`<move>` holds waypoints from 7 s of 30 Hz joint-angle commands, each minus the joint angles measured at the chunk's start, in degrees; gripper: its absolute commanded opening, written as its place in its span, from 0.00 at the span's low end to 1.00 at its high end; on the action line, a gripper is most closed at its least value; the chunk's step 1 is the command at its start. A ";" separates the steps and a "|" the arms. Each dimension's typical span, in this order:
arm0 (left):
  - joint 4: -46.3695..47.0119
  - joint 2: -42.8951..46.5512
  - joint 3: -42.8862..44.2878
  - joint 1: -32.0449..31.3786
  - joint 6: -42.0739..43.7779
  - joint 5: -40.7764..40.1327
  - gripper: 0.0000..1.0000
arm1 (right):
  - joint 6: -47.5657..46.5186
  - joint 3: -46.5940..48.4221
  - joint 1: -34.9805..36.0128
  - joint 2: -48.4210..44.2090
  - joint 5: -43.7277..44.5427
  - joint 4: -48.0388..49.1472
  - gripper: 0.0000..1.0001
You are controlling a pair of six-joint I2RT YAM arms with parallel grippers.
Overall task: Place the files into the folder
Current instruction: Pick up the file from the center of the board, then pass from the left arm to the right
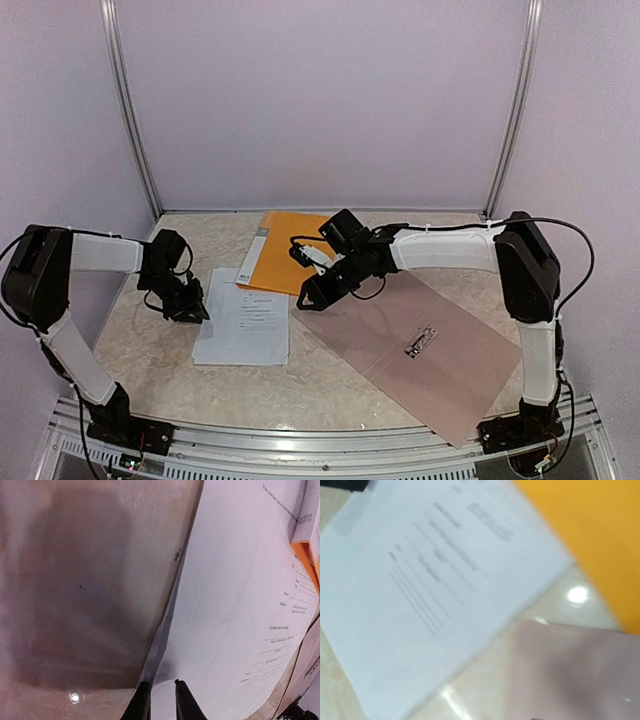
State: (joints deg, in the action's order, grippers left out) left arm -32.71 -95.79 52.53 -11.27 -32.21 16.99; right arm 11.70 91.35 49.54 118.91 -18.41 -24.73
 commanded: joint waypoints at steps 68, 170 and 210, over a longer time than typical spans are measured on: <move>2.52 17.68 -10.46 -0.86 -8.26 2.48 0.00 | 10.86 -5.60 5.45 8.91 -7.97 13.01 0.49; -0.87 -17.11 35.70 -30.39 18.46 -2.48 0.00 | 4.81 -36.02 -25.76 -29.23 2.92 13.91 0.87; 12.34 2.65 13.18 -37.84 40.32 -9.65 0.00 | -26.66 -32.64 -24.89 -16.46 -33.98 12.33 0.30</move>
State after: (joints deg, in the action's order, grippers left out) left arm -22.46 -93.06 66.46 -50.09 8.80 6.63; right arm -15.46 59.64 24.03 101.38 -50.70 -12.53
